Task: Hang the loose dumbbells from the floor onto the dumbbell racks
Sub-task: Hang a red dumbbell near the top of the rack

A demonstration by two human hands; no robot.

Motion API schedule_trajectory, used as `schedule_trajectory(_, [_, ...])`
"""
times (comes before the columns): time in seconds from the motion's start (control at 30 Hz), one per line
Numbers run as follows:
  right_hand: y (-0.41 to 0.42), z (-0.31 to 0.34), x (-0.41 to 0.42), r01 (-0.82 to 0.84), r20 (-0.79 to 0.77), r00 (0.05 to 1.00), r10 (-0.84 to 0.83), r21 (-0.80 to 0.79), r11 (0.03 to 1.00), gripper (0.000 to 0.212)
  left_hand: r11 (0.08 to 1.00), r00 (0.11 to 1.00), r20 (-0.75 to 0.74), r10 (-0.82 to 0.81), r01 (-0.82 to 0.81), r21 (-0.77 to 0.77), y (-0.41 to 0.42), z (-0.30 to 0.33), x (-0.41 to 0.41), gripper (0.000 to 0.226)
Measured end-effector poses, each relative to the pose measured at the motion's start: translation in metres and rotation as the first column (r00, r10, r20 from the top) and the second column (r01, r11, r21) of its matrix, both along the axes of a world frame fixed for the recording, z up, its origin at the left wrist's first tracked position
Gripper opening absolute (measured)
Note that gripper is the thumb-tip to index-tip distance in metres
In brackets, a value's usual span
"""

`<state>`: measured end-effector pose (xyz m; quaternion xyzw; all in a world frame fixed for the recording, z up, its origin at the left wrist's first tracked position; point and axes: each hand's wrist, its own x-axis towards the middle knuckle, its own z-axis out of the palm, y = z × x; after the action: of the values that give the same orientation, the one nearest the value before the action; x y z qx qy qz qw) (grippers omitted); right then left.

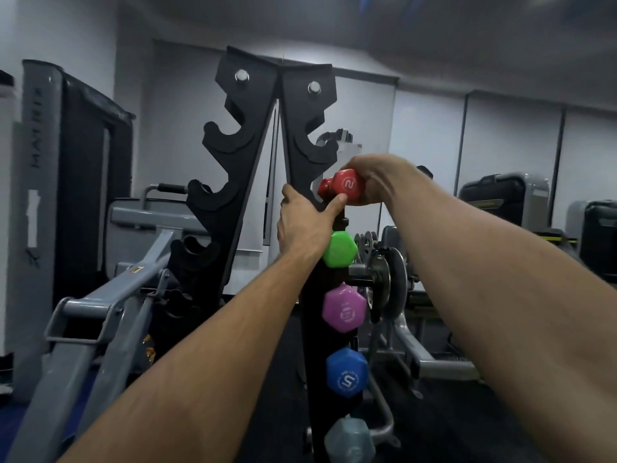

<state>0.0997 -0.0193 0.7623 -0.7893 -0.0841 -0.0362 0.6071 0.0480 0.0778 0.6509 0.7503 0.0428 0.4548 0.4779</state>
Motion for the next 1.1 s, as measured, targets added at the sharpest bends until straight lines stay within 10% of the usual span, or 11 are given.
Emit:
schedule_trajectory(0.33, [0.024,-0.018,-0.004,-0.182,0.056,0.983,0.177,0.122,0.976,0.018,0.991,0.991,0.042,-0.126,0.124,0.052,0.020,-0.008,0.000,0.059])
schedule_trajectory(0.9, [0.027,-0.034,-0.001,-0.144,0.176,0.980,0.091,0.322,0.936,0.027,0.983,0.980,0.079,-0.183,0.180,0.038,0.023,-0.013,-0.009,0.052])
schedule_trajectory(1.1, [0.007,-0.035,0.004,-0.112,0.154,0.982,0.106,0.035,0.993,0.028,0.991,0.990,0.068,-0.121,0.116,0.068,0.022,-0.009,-0.010,0.057])
